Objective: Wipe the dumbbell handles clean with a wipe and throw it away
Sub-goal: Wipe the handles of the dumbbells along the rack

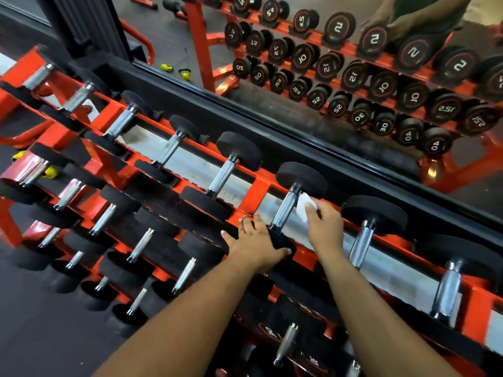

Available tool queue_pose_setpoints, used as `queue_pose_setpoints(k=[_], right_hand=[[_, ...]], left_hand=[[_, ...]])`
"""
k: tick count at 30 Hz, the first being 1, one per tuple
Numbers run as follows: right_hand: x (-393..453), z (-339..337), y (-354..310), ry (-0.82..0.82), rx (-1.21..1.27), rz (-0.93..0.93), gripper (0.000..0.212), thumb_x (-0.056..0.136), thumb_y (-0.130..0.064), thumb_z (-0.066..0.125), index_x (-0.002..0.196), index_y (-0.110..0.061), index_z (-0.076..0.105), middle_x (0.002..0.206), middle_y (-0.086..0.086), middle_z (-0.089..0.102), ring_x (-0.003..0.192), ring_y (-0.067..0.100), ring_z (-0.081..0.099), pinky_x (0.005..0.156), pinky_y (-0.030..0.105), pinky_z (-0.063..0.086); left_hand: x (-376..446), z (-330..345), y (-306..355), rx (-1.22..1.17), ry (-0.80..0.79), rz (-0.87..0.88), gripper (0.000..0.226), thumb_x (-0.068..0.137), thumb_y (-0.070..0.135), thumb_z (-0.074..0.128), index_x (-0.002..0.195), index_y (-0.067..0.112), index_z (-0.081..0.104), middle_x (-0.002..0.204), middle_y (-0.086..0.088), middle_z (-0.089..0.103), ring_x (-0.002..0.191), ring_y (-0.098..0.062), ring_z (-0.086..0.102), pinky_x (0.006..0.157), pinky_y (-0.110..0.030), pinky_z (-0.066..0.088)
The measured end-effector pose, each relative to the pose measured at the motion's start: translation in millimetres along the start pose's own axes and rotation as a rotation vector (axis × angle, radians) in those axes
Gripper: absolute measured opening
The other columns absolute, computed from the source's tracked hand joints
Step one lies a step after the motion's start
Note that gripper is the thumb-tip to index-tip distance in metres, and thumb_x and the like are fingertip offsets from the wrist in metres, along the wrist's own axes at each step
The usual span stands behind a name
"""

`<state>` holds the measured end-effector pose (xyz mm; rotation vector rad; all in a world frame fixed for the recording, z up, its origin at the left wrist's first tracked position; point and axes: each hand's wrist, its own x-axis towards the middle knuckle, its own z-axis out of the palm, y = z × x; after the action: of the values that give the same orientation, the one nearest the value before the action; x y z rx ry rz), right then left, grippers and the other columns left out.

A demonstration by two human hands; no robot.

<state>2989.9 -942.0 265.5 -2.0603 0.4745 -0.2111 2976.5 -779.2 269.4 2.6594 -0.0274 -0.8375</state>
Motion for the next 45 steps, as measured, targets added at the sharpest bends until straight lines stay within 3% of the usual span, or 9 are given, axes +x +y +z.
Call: queue_pose_setpoints(k=[4, 8, 13, 16, 23, 29, 35, 41, 45], right_hand=[[20.2, 2.6, 2.6, -0.267, -0.642, -0.892, 0.036, 0.098, -0.022, 0.048, 0.128, -0.024, 0.067, 0.117, -0.003, 0.073, 0.108, 0.018, 0.068, 0.1, 0.031, 0.045], [32.9, -0.6, 21.7, -0.648, -1.122, -1.244, 0.054, 0.09, -0.021, 0.062, 0.143, -0.022, 0.054, 0.147, 0.0, 0.055, 0.14, 0.019, 0.047, 0.119, 0.053, 0.029], [36.3, -4.0, -3.0, -0.855, -1.293, -1.17, 0.059, 0.099, -0.02, 0.047, 0.156, -0.025, 0.031, 0.162, -0.002, 0.032, 0.153, 0.015, 0.02, 0.12, 0.065, 0.005], [31.2, 13.6, -27.1, -0.865, -1.369, -1.167, 0.049, 0.096, -0.021, 0.052, 0.145, -0.024, 0.046, 0.147, 0.0, 0.049, 0.143, 0.017, 0.037, 0.119, 0.067, 0.009], [42.1, -18.6, 6.1, -0.764, -1.319, -1.229, 0.07, 0.094, -0.025, 0.054, 0.157, -0.026, 0.026, 0.164, 0.001, 0.029, 0.153, 0.018, 0.022, 0.118, 0.064, 0.018], [31.2, 19.3, -14.3, -0.427, -1.518, -1.006, 0.045, 0.097, -0.026, 0.051, 0.141, -0.019, 0.045, 0.148, 0.007, 0.047, 0.144, 0.027, 0.035, 0.114, 0.052, 0.022], [34.9, 1.2, -1.8, -0.716, -1.279, -1.255, 0.054, 0.091, -0.022, 0.056, 0.144, -0.025, 0.048, 0.148, 0.0, 0.049, 0.143, 0.019, 0.04, 0.114, 0.054, 0.026], [39.7, 7.3, -13.0, -0.409, -1.481, -0.929, 0.057, 0.1, -0.019, 0.039, 0.155, -0.013, 0.025, 0.164, 0.014, 0.024, 0.153, 0.03, 0.017, 0.117, 0.048, 0.024], [22.4, 6.8, 1.6, -0.573, -1.29, -1.059, 0.056, 0.095, -0.021, 0.053, 0.149, -0.022, 0.042, 0.157, 0.003, 0.041, 0.149, 0.021, 0.031, 0.118, 0.055, 0.024]], left_hand=[[-1.8, 0.1, 0.8, -0.022, 0.006, -0.003, 0.129, 0.078, 0.081, 0.058, 0.161, 0.011, -0.01, 0.17, -0.015, -0.006, 0.157, -0.029, -0.005, 0.116, -0.074, -0.003], [0.9, 2.1, -0.6, -0.038, 0.014, 0.001, 0.129, 0.075, 0.08, 0.06, 0.161, 0.012, -0.008, 0.17, -0.013, -0.003, 0.157, -0.029, -0.004, 0.116, -0.075, -0.003], [1.6, 3.2, -0.7, -0.024, 0.01, 0.009, 0.127, 0.078, 0.081, 0.058, 0.161, 0.013, -0.01, 0.17, -0.013, -0.005, 0.157, -0.029, -0.006, 0.116, -0.075, -0.003], [1.1, 2.0, 0.2, -0.03, 0.008, -0.003, 0.128, 0.076, 0.081, 0.058, 0.161, 0.014, -0.01, 0.17, -0.013, -0.005, 0.157, -0.029, -0.006, 0.116, -0.074, -0.004], [1.5, 2.5, -0.2, -0.016, 0.004, 0.005, 0.127, 0.079, 0.082, 0.057, 0.161, 0.012, -0.011, 0.17, -0.015, -0.006, 0.157, -0.03, -0.005, 0.116, -0.074, -0.003], [-3.5, 0.5, 0.8, -0.018, 0.017, -0.002, 0.126, 0.08, 0.081, 0.057, 0.161, 0.012, -0.01, 0.17, -0.015, -0.006, 0.157, -0.03, -0.005, 0.117, -0.073, -0.002], [-1.7, 0.1, 0.5, -0.011, -0.003, 0.001, 0.126, 0.08, 0.081, 0.056, 0.16, 0.012, -0.012, 0.17, -0.015, -0.008, 0.157, -0.03, -0.006, 0.117, -0.073, -0.002], [-5.5, -3.5, 3.0, 0.003, -0.003, -0.005, 0.125, 0.081, 0.082, 0.054, 0.16, 0.011, -0.013, 0.17, -0.016, -0.008, 0.157, -0.031, -0.005, 0.118, -0.072, -0.002], [-3.8, -2.3, 0.9, 0.005, -0.005, 0.001, 0.126, 0.08, 0.083, 0.053, 0.161, 0.011, -0.012, 0.17, -0.015, -0.006, 0.157, -0.03, -0.004, 0.117, -0.073, -0.002]])
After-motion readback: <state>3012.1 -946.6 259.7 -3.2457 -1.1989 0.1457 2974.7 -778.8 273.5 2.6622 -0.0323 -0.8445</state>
